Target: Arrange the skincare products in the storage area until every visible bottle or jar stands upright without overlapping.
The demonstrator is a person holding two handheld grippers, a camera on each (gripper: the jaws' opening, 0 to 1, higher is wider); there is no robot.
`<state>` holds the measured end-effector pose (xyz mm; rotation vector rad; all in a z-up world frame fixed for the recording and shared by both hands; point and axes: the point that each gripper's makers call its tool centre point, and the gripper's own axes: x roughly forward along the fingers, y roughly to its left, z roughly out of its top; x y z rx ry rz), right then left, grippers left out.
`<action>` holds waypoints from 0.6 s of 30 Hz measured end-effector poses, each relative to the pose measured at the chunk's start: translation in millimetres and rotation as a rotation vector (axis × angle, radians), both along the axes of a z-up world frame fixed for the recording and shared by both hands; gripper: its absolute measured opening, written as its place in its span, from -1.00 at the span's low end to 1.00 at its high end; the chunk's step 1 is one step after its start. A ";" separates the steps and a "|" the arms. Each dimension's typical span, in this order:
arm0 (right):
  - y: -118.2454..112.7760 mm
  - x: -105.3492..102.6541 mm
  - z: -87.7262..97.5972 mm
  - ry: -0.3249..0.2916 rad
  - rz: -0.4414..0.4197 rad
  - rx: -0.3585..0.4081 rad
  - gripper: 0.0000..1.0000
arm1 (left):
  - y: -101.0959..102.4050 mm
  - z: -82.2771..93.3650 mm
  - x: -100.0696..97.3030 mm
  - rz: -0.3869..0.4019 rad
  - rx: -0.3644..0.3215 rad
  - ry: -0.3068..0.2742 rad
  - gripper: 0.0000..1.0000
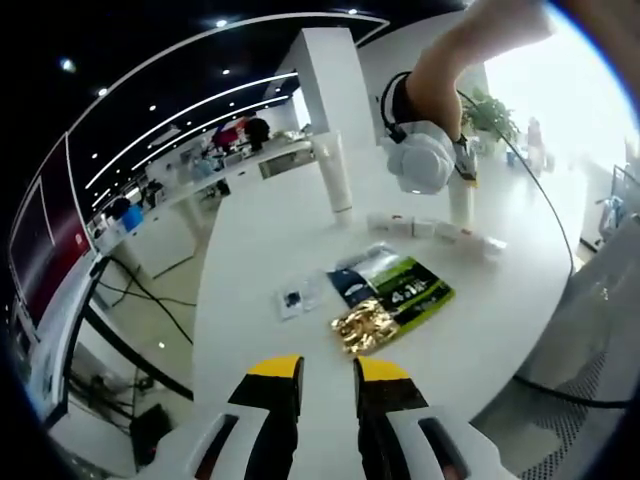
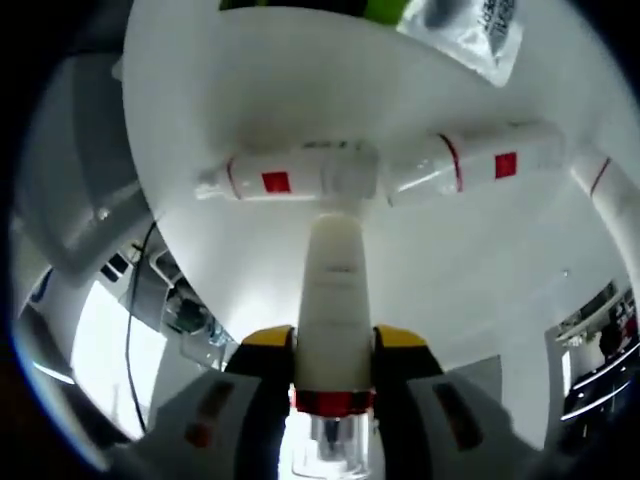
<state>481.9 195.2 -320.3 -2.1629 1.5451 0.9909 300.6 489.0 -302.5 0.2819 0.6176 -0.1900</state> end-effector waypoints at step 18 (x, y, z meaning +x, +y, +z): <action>5.5 6.0 0.8 0.008 0.043 0.092 -0.35 | -3.5 -3.7 -1.3 -0.025 0.021 0.019 -0.58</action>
